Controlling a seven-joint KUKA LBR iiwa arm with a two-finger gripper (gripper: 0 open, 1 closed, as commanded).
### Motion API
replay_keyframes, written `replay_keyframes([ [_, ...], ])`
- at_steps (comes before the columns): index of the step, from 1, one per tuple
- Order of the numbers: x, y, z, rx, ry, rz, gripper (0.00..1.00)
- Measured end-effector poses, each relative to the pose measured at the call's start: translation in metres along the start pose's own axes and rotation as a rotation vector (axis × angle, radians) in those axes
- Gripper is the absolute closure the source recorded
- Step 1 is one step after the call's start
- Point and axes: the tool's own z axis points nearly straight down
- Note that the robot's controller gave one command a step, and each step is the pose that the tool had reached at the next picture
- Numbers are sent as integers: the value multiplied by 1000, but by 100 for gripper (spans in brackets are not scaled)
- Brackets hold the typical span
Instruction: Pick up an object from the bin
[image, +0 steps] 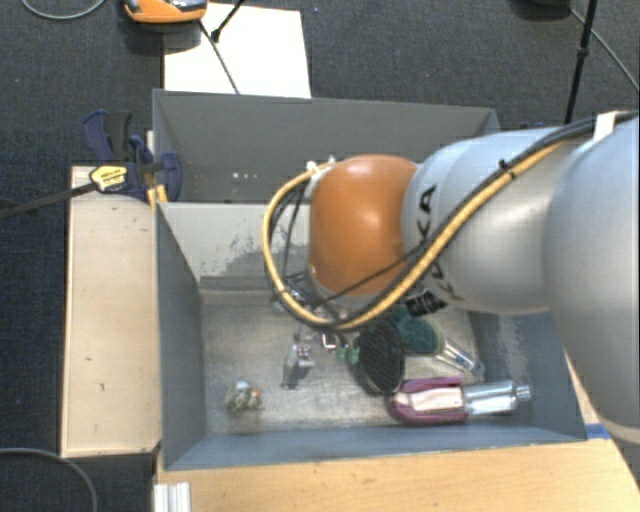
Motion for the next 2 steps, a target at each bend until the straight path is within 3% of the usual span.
replay_keyframes([
  [1, 33, -5, 102, -1, -9, -76, 0],
  [2, 18, 67, 101, -2, -3, -243, 0],
])
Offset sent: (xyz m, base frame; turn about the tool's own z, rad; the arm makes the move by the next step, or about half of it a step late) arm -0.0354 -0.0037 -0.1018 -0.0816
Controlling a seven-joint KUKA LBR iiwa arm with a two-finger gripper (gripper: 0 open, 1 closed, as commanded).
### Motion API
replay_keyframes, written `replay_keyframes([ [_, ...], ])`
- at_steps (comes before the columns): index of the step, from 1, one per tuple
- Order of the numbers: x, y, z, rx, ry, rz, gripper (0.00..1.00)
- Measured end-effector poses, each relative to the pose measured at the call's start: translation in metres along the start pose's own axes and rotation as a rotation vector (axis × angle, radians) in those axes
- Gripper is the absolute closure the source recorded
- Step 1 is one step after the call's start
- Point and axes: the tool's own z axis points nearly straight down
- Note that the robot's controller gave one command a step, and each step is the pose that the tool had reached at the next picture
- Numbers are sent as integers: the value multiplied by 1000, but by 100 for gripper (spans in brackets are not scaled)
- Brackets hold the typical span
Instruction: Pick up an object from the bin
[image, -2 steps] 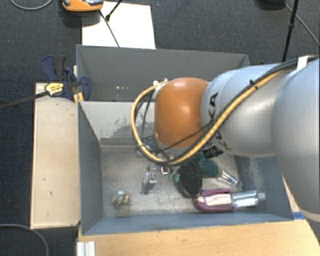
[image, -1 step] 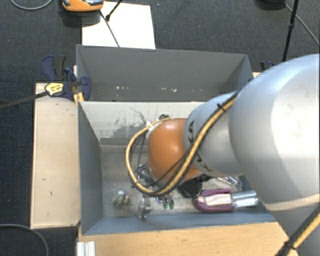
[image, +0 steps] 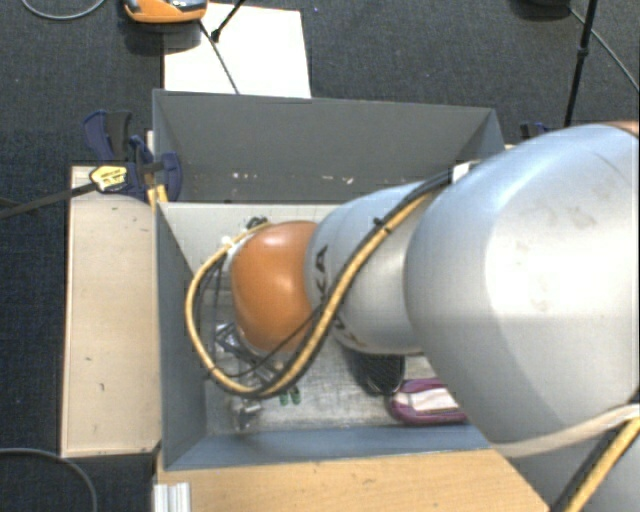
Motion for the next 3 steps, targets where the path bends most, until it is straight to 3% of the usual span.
replay_keyframes([
  [1, -11, -103, -3, 4, 1, -271, 0],
  [2, 2, -28, -80, 0, -3, -465, 0],
  [3, 15, 7, -9, 2, -2, -608, 0],
])
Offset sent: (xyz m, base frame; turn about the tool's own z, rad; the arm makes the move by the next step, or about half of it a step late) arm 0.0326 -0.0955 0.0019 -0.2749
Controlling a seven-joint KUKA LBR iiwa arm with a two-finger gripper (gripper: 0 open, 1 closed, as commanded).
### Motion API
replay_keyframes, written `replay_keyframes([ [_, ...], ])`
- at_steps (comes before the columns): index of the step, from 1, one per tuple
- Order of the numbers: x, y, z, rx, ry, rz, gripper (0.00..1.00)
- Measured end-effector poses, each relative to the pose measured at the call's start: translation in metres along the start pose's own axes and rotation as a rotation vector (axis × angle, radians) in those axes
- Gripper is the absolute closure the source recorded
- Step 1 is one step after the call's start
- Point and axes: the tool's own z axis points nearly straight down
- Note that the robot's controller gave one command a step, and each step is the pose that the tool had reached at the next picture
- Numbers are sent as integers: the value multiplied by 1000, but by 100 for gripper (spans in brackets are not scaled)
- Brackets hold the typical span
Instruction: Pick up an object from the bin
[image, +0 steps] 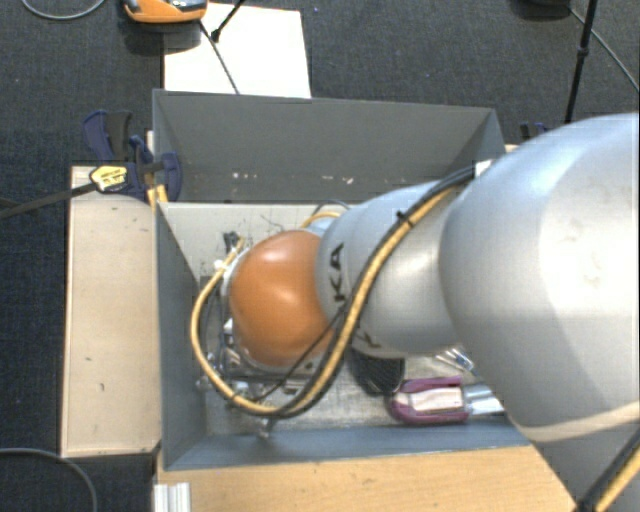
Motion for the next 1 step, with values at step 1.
replay_keyframes([
  [1, -12, -73, 12, 2, 1, 17, 0],
])
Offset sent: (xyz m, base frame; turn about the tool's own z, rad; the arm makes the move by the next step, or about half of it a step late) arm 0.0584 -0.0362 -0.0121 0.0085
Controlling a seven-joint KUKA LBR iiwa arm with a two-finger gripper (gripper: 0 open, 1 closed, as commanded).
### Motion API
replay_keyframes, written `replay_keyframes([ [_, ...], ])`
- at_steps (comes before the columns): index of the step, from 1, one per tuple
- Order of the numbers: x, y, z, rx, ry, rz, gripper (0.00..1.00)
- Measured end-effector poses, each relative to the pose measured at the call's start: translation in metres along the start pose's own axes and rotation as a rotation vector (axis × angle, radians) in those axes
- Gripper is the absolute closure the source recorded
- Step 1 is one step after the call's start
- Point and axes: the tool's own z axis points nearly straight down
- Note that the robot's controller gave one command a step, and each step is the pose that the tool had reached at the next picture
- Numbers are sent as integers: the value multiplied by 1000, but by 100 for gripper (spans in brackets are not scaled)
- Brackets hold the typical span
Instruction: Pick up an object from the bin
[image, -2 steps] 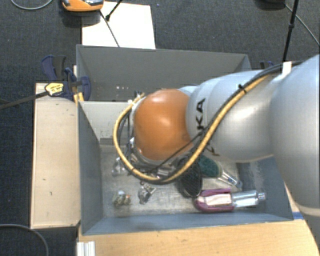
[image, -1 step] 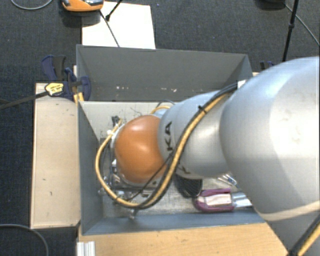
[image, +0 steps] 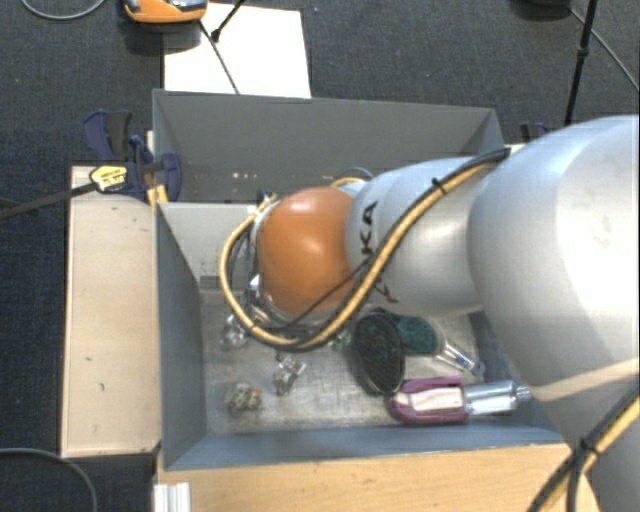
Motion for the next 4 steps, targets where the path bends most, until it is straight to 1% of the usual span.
replay_keyframes([
  [1, 8, 58, -14, -7, 3, -431, 0],
  [2, 0, -16, 0, -2, 1, -316, 0],
  [3, 7, -60, -120, 3, -4, -269, 0],
  [4, 101, -86, -227, 4, -1, -196, 0],
])
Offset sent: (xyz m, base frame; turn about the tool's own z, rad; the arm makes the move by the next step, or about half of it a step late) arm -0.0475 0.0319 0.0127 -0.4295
